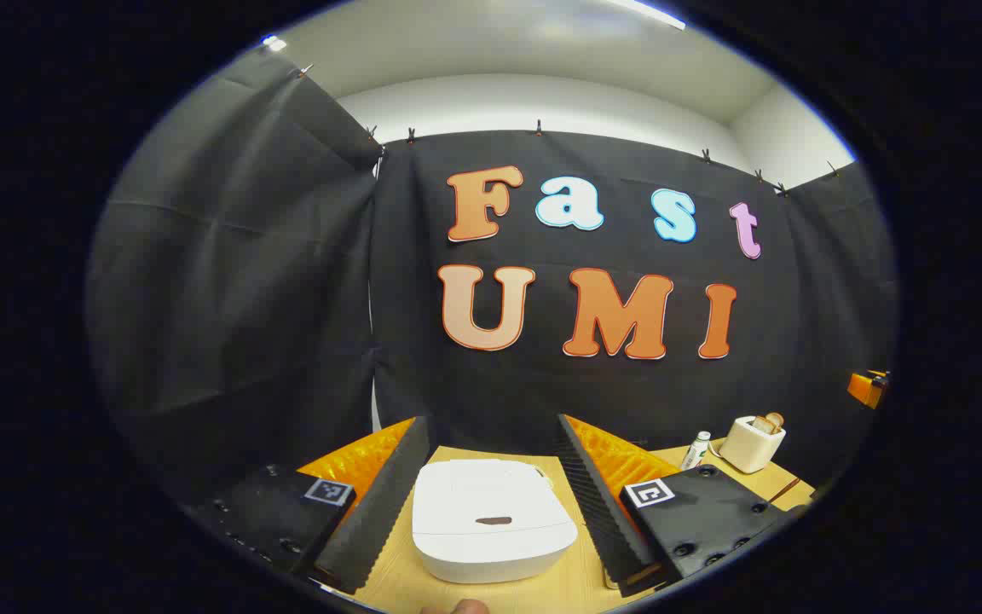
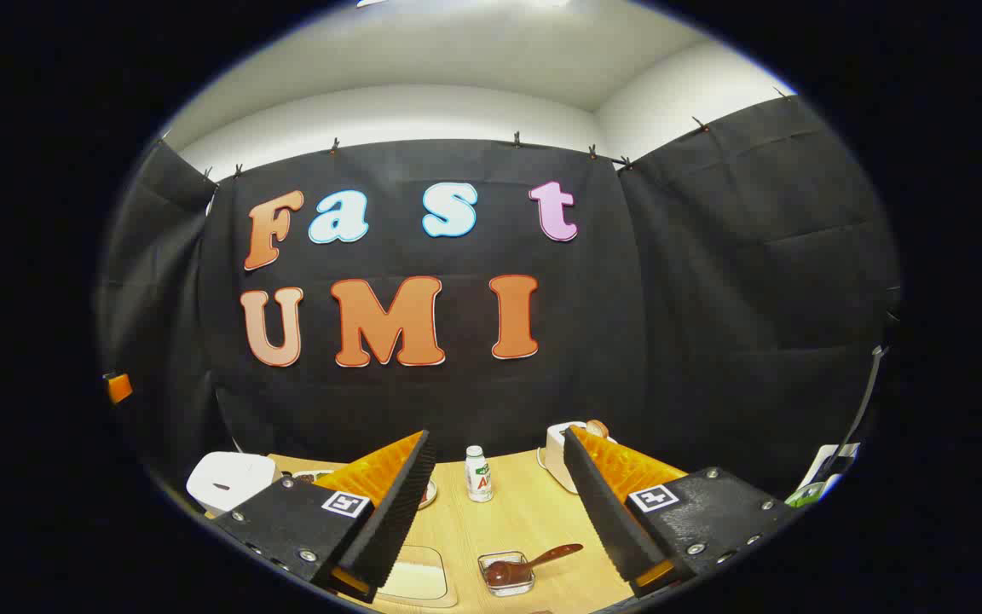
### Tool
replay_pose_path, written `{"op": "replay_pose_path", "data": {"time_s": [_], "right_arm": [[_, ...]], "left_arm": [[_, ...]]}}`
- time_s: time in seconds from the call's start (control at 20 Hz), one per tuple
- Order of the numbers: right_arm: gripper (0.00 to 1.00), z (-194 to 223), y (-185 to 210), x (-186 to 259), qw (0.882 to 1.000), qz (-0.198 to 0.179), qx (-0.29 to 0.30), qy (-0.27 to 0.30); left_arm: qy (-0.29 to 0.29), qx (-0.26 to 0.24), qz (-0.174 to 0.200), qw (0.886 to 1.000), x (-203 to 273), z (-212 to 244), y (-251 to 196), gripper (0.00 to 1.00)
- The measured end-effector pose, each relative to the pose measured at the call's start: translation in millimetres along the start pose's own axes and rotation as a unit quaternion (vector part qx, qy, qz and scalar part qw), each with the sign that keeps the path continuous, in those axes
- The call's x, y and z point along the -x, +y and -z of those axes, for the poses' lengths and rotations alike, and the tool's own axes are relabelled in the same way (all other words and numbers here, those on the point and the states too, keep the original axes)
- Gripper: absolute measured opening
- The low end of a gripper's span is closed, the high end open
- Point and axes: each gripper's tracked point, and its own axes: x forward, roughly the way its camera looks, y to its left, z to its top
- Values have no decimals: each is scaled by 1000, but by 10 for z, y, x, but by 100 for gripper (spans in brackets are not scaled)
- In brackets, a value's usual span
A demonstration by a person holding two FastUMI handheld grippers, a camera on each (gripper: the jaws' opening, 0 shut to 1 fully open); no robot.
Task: Close the left gripper, press the button to open the rice cooker; take a wooden spoon from the chopstick holder with the right hand, scoop a spoonful of rice and pour it into the rice cooker, then put the wooden spoon back into the chopstick holder.
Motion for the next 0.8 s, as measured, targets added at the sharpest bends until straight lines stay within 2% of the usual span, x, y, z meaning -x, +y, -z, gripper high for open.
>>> {"op": "replay_pose_path", "data": {"time_s": [0.05, 0.1, 0.25, 0.5, 0.8], "right_arm": [[100, 0, -14, -9, 1000, -1, -1, 2], [95, 3, -27, -13, 1000, -3, -2, 3], [95, 19, -91, -36, 1000, -3, 1, 7], [95, 67, -125, -60, 1000, -8, 7, 14], [95, 11, -117, -59, 1000, -14, 21, 9]], "left_arm": [[2, 5, 2, 1000, -7, 3, -34, 100], [5, 5, 3, 1000, -2, 38, -57, 99], [4, -5, 1, 1000, -18, 15, -110, 100], [-6, -15, 20, 1000, 15, -66, -304, 100], [-6, -24, 10, 1000, 20, -70, -327, 100]]}}
